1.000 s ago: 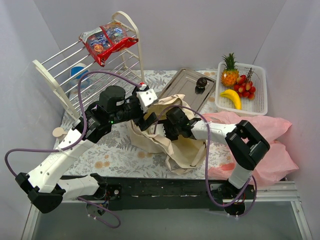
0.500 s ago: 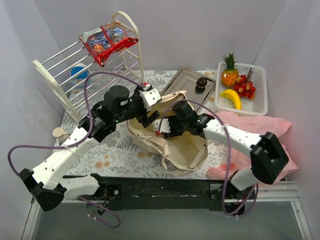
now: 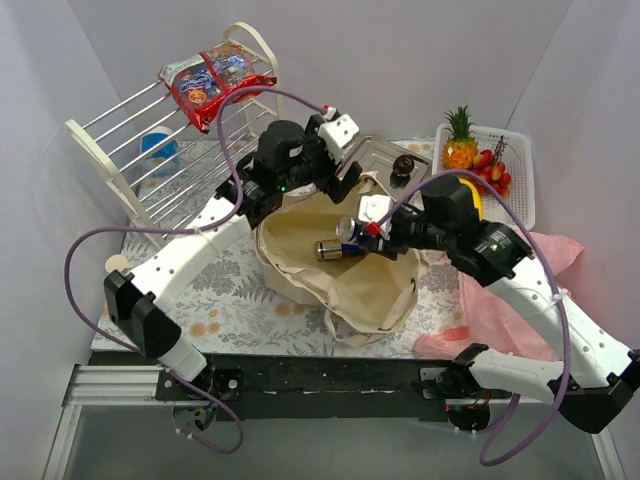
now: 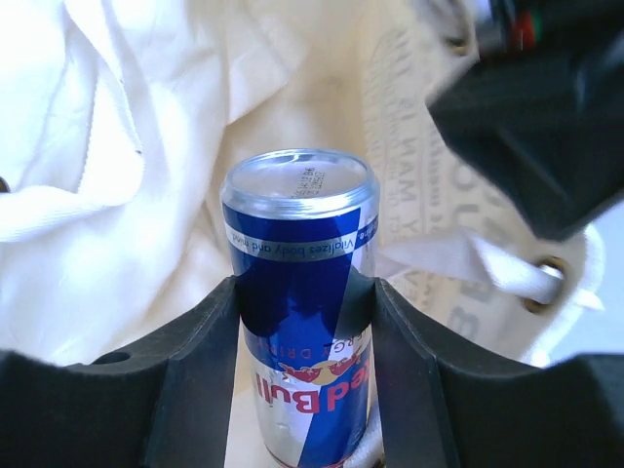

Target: Untie the knot of the grocery bags and take out the mixed food

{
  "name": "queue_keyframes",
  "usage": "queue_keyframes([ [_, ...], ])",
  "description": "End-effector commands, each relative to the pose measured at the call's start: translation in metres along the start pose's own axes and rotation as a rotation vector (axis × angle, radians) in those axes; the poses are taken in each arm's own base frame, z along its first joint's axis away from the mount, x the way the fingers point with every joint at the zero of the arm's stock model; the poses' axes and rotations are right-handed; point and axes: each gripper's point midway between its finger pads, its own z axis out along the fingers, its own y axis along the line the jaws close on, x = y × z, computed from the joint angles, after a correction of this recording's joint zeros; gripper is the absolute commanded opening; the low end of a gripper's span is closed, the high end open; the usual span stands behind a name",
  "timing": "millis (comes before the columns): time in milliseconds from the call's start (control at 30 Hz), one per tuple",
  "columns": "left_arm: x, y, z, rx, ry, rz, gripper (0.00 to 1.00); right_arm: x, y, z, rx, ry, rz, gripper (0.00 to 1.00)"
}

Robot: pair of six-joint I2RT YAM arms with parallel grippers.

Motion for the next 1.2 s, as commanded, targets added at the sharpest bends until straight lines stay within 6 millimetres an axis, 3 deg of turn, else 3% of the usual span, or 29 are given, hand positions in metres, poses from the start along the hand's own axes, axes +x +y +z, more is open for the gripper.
queue_keyframes([
  [0,-0.089,0.032,-0.019,-0.050,-0.181,-0.127,0.94,-0.077,-0.034,-0.048,0.111,-0.172,-0.149,0.01],
  [33,-0.118,0.049,-0.040,-0.069,-0.222,-0.142,0.95,-0.085,-0.040,-0.057,0.136,-0.183,-0.288,0.01],
  [67,-0.121,0.046,-0.040,-0.008,-0.224,-0.173,0.98,-0.094,-0.045,-0.064,0.158,-0.203,-0.373,0.01],
  [133,-0.139,0.051,-0.063,0.046,-0.244,-0.258,0.98,-0.106,-0.054,-0.075,0.223,-0.221,-0.534,0.01],
  [167,-0.137,0.066,-0.072,0.039,-0.240,-0.291,0.98,-0.109,-0.062,-0.075,0.267,-0.212,-0.686,0.01],
  [233,-0.132,0.055,-0.084,0.141,-0.212,-0.362,0.98,-0.114,-0.071,-0.081,0.345,-0.191,-0.895,0.01],
  [267,-0.122,0.060,-0.087,0.152,-0.190,-0.390,0.98,-0.111,-0.075,-0.072,0.398,-0.167,-1.098,0.01],
  [367,-0.104,0.045,-0.095,0.289,-0.134,-0.521,0.98,-0.113,-0.073,-0.064,0.477,-0.146,-1.415,0.01],
  [400,-0.102,0.030,-0.101,0.394,-0.122,-0.550,0.98,-0.112,-0.073,-0.057,0.493,-0.156,-1.452,0.01],
  [533,-0.089,0.009,-0.110,0.544,-0.096,-0.644,0.98,-0.113,-0.073,-0.035,0.453,-0.183,-1.522,0.01],
  [600,-0.073,0.003,-0.107,0.574,-0.058,-0.701,0.98,-0.125,-0.071,-0.034,0.497,-0.231,-1.595,0.01],
  [733,-0.066,-0.012,-0.112,0.715,-0.015,-0.786,0.98,-0.138,-0.064,-0.026,0.478,-0.317,-1.664,0.01],
  [933,-0.057,-0.020,-0.111,0.842,0.031,-0.871,0.98,-0.135,-0.054,-0.014,0.387,-0.360,-1.693,0.01],
  [1167,-0.043,-0.015,-0.096,0.865,0.062,-0.914,0.98,-0.138,-0.050,-0.008,0.360,-0.396,-1.719,0.01],
])
